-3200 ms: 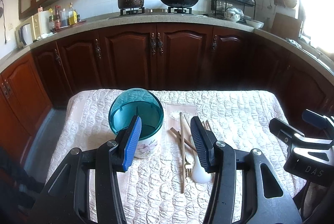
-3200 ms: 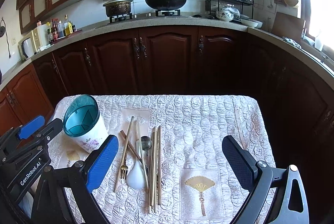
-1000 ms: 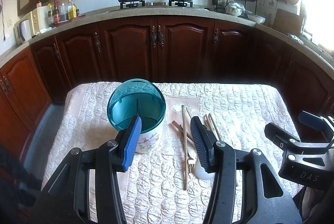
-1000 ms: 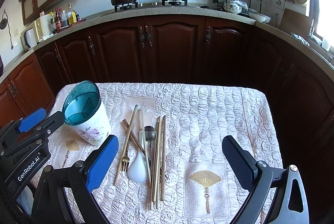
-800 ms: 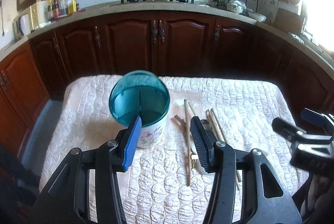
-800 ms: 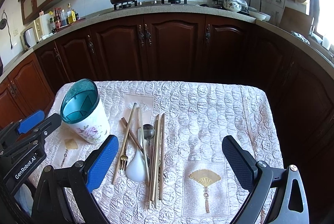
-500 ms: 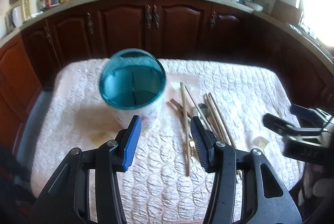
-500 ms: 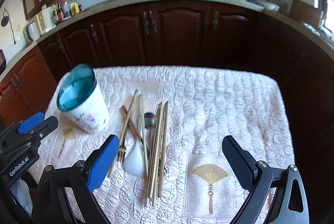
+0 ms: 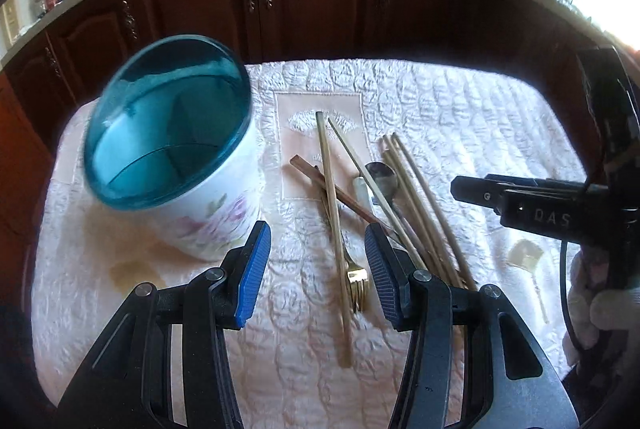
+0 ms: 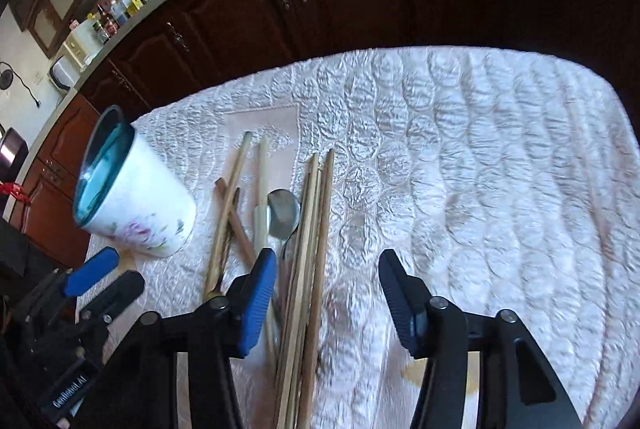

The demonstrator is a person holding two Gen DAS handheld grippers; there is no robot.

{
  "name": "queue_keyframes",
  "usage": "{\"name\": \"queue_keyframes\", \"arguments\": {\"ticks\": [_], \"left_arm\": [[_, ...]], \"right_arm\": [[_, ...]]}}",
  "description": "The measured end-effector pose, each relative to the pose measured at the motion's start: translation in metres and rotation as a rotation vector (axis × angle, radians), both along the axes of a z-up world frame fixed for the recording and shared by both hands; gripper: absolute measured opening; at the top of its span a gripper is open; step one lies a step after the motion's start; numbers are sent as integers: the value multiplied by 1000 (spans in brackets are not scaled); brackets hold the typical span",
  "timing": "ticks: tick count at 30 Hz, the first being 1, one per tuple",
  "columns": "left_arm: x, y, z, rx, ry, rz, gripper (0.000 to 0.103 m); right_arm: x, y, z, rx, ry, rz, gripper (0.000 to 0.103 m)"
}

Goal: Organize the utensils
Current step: 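Grasp a wooden chopstick with the right tool while the left tool grasps another chopstick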

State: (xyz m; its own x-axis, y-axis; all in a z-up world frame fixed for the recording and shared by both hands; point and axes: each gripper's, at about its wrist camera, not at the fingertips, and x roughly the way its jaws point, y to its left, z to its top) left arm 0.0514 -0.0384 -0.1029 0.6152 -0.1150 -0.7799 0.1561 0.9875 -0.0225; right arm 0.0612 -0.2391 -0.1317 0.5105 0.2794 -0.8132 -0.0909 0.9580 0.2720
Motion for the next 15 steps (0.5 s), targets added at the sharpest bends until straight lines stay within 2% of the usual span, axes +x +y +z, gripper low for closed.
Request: {"name": "queue_keyframes", "arguments": {"ticks": [6, 11, 12, 14, 15], "left_arm": [[23, -15, -20, 50, 34, 0, 48], [42, -21, -38, 67, 77, 9, 48], [44, -21, -40, 64, 89, 9, 46], [47, -21, -45, 45, 114, 2, 34], [49, -21, -46, 33, 127, -3, 23]], "right_arm": [[28, 3, -25, 24, 63, 15, 29], [40, 6, -41, 49, 107, 32, 20], [42, 6, -45, 65, 117, 37, 16], [43, 4, -46, 84, 118, 35, 10], [42, 4, -46, 88, 116, 34, 7]]}}
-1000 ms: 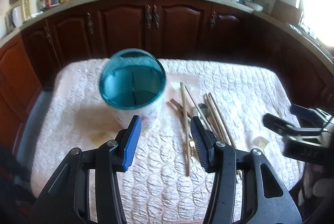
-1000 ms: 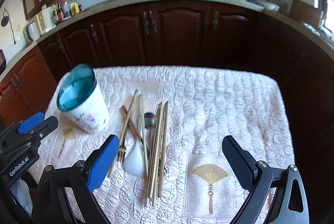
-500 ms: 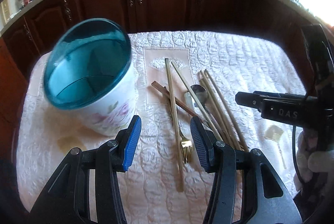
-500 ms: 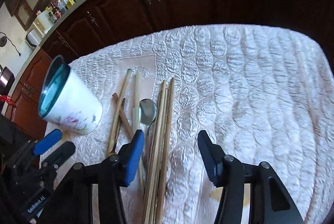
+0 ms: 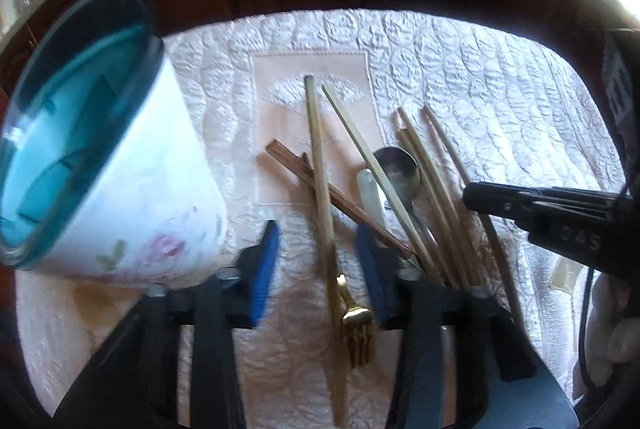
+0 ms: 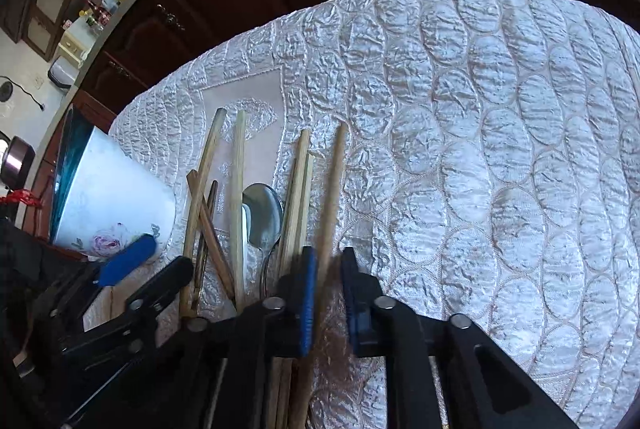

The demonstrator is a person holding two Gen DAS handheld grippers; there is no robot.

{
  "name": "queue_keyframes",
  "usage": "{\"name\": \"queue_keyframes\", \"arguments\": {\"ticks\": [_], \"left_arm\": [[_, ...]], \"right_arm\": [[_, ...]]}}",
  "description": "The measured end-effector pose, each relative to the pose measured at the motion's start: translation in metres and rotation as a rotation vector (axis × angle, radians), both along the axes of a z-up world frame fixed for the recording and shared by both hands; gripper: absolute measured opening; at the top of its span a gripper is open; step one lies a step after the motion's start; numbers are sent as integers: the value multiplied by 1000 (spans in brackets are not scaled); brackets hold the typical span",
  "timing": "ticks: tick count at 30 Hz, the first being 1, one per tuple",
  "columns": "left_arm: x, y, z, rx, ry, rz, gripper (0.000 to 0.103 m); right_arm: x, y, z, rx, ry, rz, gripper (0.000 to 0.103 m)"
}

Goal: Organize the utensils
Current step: 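Grasp a wooden chopstick with the right tool while the left tool grasps another chopstick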

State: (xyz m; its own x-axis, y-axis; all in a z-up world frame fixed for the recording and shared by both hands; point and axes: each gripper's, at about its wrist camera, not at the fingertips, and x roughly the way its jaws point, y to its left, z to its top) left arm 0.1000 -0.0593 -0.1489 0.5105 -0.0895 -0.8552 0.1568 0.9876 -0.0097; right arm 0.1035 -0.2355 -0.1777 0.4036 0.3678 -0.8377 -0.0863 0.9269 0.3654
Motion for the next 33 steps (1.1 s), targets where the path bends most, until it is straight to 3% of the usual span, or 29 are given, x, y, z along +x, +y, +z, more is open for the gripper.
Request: {"name": "queue_keyframes", "arguments": {"ticks": [1, 4, 12, 16, 18, 21, 24, 26, 27, 33], "left_arm": [[1, 1, -2, -13, 13, -4, 13], [0, 4, -2, -52, 29, -12, 6], [-27, 25, 15, -130, 35, -31, 3], [-35, 27, 18, -105, 4, -26, 3], [-29, 24, 17, -105, 9, -13, 10], [-19, 18, 14, -84, 3, -12, 31], [-6, 12, 6, -67, 16, -14, 32], [1, 11, 1, -64, 32, -13, 25], [1, 12, 0, -68, 36, -13, 6], [-18, 26, 10, -120, 49, -35, 5]], "right_arm": [[-1, 0, 1, 0, -2, -1, 7], [-10, -11, 6, 0, -6, -2, 6], [-46, -38, 20, -55, -8, -19, 6], [-61, -48, 19, -65, 0, -35, 6], [-65, -50, 17, -72, 4, -38, 6], [-69, -56, 15, -67, 5, -45, 6], [-71, -60, 15, -63, 2, -49, 6], [-74, -65, 16, -63, 3, -53, 6], [-76, -70, 16, -60, 4, -56, 6], [-78, -73, 17, -61, 12, -55, 6]]}}
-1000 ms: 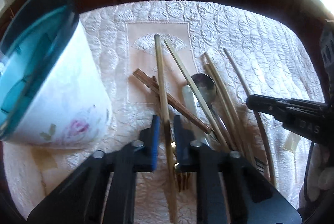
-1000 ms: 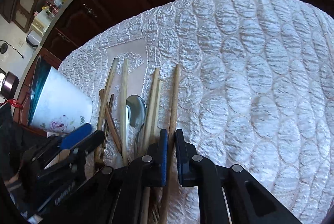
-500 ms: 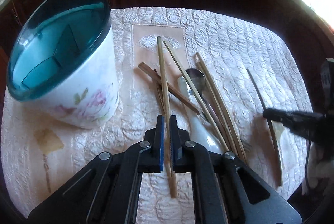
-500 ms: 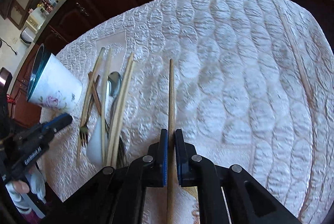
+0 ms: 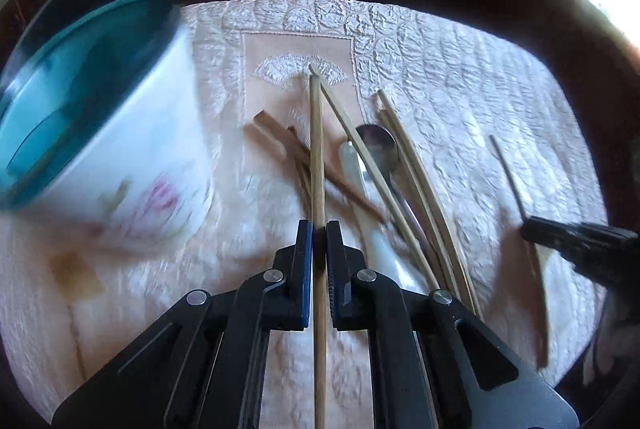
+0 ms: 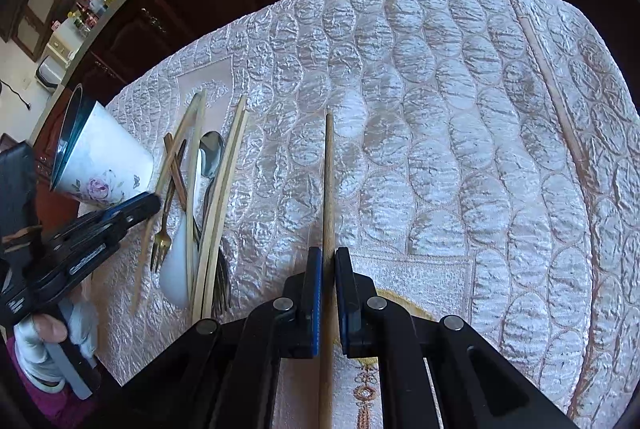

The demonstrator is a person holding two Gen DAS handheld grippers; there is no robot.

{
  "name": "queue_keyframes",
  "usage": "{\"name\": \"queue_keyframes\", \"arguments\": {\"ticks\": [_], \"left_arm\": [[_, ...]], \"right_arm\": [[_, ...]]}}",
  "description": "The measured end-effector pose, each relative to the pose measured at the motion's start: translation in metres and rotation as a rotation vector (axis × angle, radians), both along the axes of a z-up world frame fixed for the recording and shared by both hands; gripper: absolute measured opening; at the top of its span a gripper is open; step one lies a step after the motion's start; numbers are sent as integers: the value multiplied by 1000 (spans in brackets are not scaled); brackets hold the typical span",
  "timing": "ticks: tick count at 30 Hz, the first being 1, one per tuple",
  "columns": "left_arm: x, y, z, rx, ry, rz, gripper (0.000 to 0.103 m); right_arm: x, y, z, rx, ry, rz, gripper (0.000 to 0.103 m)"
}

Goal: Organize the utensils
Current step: 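Grasp a wooden chopstick with the right tool while the left tool grasps another chopstick, then lift both chopsticks and carry them over the floral cup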

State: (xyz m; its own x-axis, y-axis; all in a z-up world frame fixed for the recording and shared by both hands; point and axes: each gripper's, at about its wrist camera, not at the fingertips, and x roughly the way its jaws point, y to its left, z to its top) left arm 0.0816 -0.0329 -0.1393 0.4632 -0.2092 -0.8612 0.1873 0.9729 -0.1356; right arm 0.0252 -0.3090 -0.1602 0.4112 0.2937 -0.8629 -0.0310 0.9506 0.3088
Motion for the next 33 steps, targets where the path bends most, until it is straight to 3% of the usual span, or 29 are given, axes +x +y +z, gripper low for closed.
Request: {"name": "queue_keyframes", "arguments": {"ticks": [12, 14, 16, 18, 21, 24, 29, 31, 33], "left_arm": [[-67, 47, -13, 0, 124, -32, 7], [-63, 44, -10, 26, 91, -30, 9], [-56, 43, -5, 39, 62, -21, 23], [-45, 37, -2, 72, 23, -26, 29], [-28, 26, -3, 145, -13, -39, 30], [-10, 18, -13, 206, 7, -46, 30], [4, 13, -21, 235, 13, -38, 29], [5, 13, -20, 196, 28, -60, 7], [3, 18, -15, 139, 45, -62, 7]], "right_arm": [[-30, 26, -10, -28, 73, 90, 6], [-27, 27, -10, -30, 78, 87, 6], [-17, 28, -7, -41, 74, 72, 8], [-4, 26, -3, -45, 67, 55, 14], [13, 27, -1, -47, 66, 43, 27], [29, 29, -2, -56, 69, 54, 27], [49, 38, -9, -97, 64, 90, 24], [52, 41, -11, -120, 53, 108, 16], [54, 41, -8, -116, 46, 104, 8]]}}
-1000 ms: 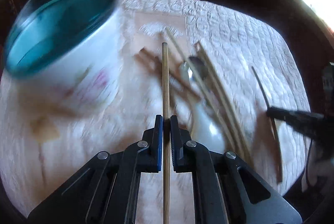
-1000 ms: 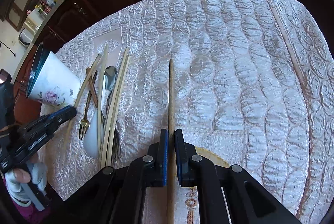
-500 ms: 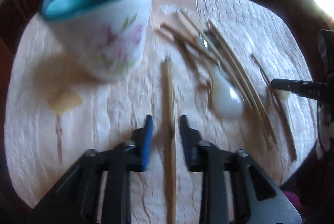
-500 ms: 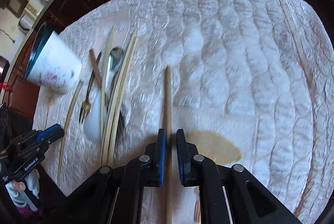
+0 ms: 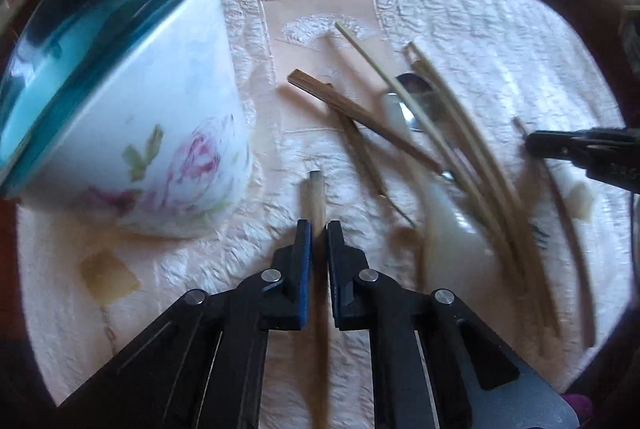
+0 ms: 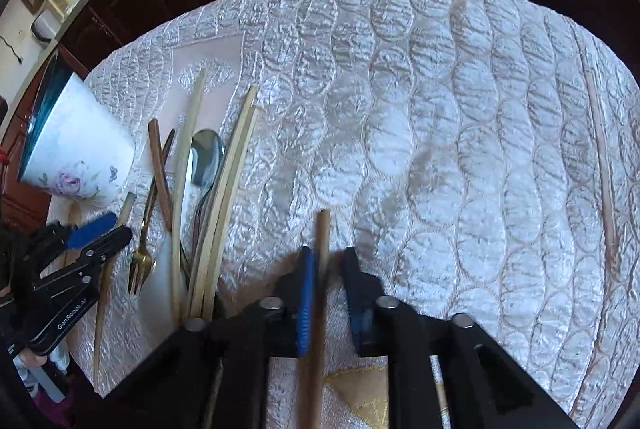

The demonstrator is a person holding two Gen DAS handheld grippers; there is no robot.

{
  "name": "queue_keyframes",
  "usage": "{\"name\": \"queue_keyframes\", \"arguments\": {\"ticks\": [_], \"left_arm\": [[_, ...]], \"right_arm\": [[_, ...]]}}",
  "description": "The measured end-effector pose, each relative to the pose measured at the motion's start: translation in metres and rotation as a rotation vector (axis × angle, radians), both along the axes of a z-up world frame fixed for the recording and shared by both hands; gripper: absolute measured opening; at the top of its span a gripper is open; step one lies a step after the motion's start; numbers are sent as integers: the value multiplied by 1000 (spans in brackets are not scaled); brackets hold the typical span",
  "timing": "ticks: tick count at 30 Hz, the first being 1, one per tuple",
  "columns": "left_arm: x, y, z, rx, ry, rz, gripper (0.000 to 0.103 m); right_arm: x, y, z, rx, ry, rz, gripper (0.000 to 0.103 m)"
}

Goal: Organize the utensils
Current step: 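Lift both chopsticks and carry them over the floral cup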

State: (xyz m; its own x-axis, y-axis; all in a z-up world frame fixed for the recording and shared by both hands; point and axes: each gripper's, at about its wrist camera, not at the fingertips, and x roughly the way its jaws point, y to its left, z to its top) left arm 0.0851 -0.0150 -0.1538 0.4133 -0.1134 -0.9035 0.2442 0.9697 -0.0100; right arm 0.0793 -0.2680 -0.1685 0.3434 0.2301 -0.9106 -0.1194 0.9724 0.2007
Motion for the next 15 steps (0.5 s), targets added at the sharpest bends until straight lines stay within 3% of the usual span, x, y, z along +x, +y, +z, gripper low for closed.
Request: {"name": "queue_keyframes", "arguments": {"ticks": [6, 11, 15], "left_arm": [[-20, 34, 43, -168, -30, 8, 6], [-45, 53, 79, -225, -91, 8, 6], [-58, 60, 95, -251, -124, 15, 6]], "right_arm": [[-18, -7, 38, 40, -88, 12, 6], [-38, -9, 77, 62, -185, 30, 6], [-38, -16, 65, 41, -151, 14, 6]]}}
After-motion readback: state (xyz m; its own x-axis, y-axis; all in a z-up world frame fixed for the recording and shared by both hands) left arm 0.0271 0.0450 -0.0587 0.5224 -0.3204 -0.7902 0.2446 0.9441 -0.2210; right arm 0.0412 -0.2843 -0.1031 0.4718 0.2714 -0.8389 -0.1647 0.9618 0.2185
